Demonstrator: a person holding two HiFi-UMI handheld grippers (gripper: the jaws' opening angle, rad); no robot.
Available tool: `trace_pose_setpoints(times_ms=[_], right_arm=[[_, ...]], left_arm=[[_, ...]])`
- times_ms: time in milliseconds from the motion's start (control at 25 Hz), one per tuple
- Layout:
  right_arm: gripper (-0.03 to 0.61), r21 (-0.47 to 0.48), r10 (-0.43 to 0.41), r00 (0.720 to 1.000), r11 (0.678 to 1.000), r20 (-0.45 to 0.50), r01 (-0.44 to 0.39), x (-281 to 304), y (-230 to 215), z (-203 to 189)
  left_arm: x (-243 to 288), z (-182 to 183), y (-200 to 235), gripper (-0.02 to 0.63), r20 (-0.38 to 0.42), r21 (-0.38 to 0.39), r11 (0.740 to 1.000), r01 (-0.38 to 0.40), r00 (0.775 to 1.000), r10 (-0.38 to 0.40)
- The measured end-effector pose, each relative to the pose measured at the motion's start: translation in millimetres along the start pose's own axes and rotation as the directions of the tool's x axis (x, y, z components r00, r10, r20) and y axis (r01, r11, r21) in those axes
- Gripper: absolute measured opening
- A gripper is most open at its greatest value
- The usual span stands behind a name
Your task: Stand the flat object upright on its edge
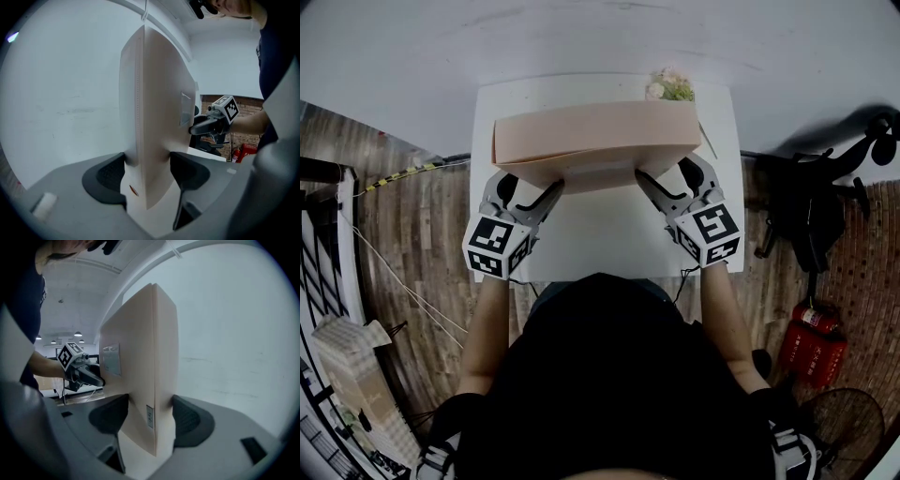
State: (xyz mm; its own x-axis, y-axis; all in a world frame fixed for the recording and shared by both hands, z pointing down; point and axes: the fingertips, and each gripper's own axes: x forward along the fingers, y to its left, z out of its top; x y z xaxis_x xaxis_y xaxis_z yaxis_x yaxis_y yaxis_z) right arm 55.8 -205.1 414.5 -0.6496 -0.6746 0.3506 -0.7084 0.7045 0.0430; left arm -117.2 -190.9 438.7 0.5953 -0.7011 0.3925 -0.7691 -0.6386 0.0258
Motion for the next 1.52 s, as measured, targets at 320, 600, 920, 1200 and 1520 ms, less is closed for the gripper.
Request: trace_pose_setpoints(times_ms=[320, 600, 920, 1200, 1520], right_arm=[[0.301, 0.029, -0.002, 0.998, 1.0, -0.061, 0.004, 9.2, 4.6, -32.5], [0.299, 0.039, -0.012, 0.995, 0.999, -0.102, 0.016, 12.0, 4.2, -53.8], [0.296, 0.046, -0.022, 0.991, 0.999, -0.133, 0.029, 15.2, 4.0, -71.5], [0.295, 0.052, -0.031, 0.992, 0.998, -0.123, 0.038, 15.4, 4.3, -75.6], [0.295, 0.059, -0.035, 0.993, 0.997, -0.111, 0.042, 14.9, 4.5, -75.4]], left_arm=[[7.1, -29.0, -2.4, 0.31, -0.086, 0.013, 1.0, -0.002, 0.996, 0.003], [16.8, -47.0, -6.2, 0.31, -0.122, 0.01, 1.0, 0.0, 0.993, 0.001], [26.3, -63.6, -8.0, 0.31, -0.156, 0.01, 1.0, 0.005, 0.988, -0.004], [28.2, -68.0, -8.2, 0.311, -0.14, 0.004, 1.0, 0.007, 0.99, -0.006], [28.4, -68.6, -8.3, 0.311, -0.116, -0.002, 1.0, 0.01, 0.993, -0.01]])
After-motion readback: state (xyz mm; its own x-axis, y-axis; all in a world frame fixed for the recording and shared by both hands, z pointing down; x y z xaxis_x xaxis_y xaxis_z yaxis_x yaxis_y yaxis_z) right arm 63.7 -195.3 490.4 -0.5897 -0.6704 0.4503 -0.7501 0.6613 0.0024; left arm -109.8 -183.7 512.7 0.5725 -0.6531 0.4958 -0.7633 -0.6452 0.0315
